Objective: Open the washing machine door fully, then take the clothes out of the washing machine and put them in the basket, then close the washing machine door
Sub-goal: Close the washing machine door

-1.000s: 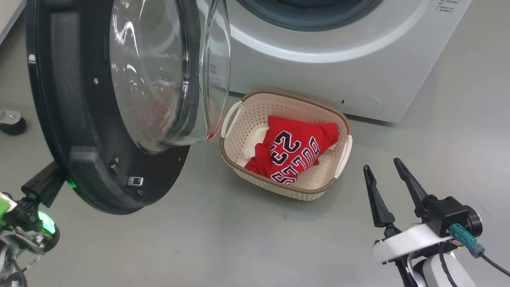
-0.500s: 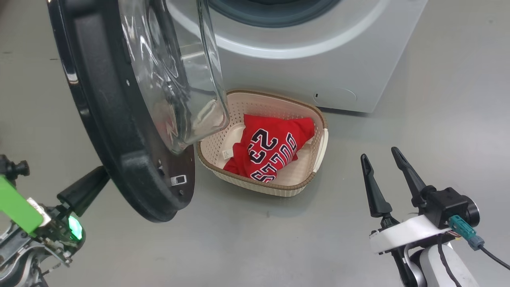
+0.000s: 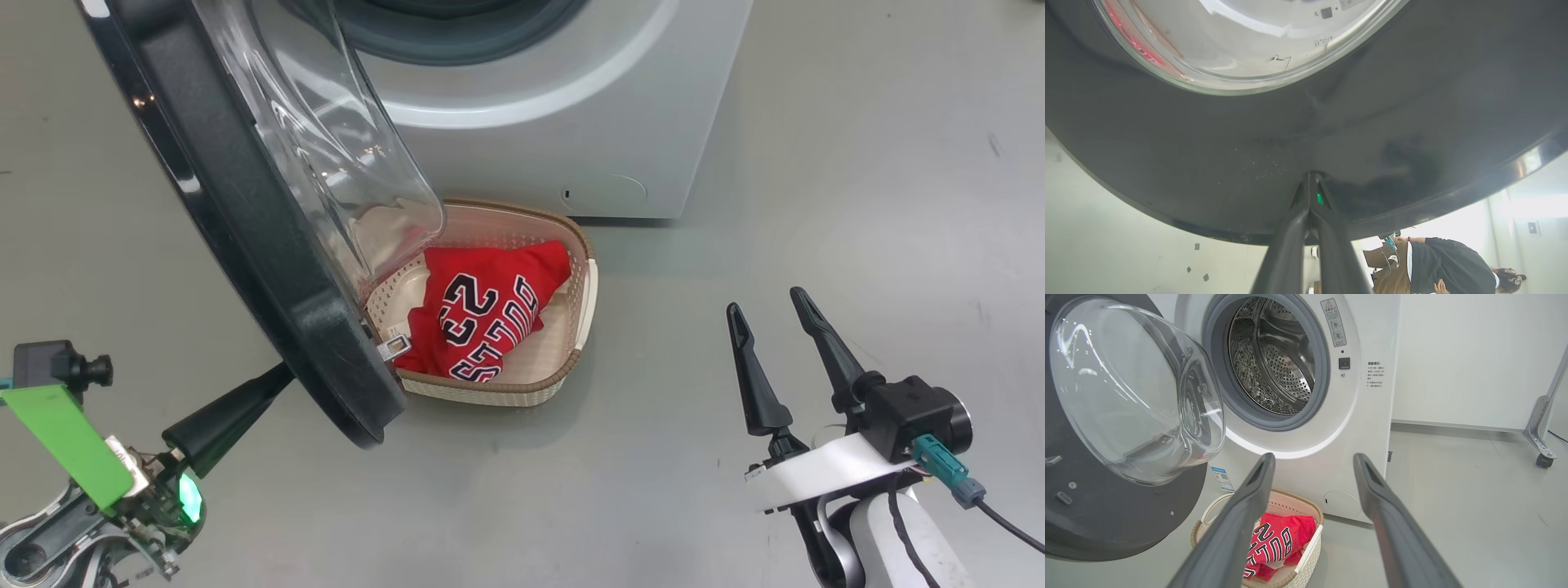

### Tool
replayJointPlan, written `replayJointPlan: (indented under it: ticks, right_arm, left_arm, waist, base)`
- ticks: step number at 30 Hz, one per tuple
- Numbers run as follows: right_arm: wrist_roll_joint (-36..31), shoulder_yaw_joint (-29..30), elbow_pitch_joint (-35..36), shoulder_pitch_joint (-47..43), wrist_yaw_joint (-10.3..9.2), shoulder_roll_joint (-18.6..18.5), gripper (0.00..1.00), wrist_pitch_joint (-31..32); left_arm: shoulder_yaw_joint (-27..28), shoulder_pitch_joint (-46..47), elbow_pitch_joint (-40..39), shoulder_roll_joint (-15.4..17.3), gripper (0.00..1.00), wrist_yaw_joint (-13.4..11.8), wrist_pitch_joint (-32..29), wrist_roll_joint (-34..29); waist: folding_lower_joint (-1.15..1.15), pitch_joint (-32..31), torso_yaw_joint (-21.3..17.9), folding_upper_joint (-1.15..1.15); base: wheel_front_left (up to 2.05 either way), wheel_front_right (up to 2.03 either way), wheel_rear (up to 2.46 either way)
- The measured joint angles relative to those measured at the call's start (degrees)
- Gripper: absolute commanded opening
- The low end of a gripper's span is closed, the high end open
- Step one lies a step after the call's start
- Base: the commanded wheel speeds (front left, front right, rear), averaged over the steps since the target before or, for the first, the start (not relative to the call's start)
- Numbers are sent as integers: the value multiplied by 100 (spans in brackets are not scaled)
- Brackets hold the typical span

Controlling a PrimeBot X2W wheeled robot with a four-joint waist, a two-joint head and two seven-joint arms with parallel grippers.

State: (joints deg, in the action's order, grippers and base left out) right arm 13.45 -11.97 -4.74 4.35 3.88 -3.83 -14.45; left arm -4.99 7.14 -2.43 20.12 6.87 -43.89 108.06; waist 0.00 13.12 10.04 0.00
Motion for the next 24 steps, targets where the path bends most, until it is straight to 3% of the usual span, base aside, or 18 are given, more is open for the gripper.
replayJointPlan:
  ticks: [24]
  right_arm:
    - [132,-125,60,-8,-1,64,100,0]
  left_arm:
    - [1,129,113,-324,0,0,188,-15]
  waist:
    - [0,86,-1203,0]
  base:
    - [0,0,0]
